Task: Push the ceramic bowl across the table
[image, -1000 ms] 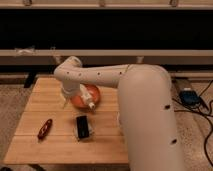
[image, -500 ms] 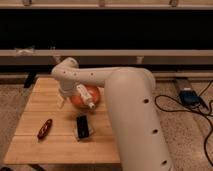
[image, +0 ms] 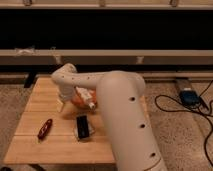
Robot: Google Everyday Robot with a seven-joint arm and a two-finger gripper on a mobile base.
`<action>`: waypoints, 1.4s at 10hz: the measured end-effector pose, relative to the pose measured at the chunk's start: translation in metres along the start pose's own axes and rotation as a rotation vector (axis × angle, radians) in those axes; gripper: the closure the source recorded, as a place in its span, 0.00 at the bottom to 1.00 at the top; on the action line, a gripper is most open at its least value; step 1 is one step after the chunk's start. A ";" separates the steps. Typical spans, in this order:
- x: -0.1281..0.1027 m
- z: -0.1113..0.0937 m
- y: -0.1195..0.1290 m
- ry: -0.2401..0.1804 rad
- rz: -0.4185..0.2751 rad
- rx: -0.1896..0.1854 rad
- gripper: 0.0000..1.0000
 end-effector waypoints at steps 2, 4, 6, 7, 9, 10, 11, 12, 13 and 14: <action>0.000 0.007 -0.013 -0.015 -0.019 0.014 0.20; 0.010 0.006 -0.026 -0.012 -0.049 0.025 0.20; 0.029 0.006 -0.043 -0.004 -0.086 0.040 0.20; 0.037 0.005 -0.051 -0.002 -0.102 0.047 0.20; 0.048 0.005 -0.060 0.000 -0.125 0.060 0.20; 0.056 0.005 -0.067 0.004 -0.141 0.068 0.20; 0.065 0.006 -0.078 0.005 -0.167 0.077 0.20; 0.072 0.007 -0.084 0.006 -0.183 0.085 0.20; 0.076 0.006 -0.088 0.007 -0.195 0.090 0.20; 0.083 0.006 -0.095 0.010 -0.213 0.096 0.20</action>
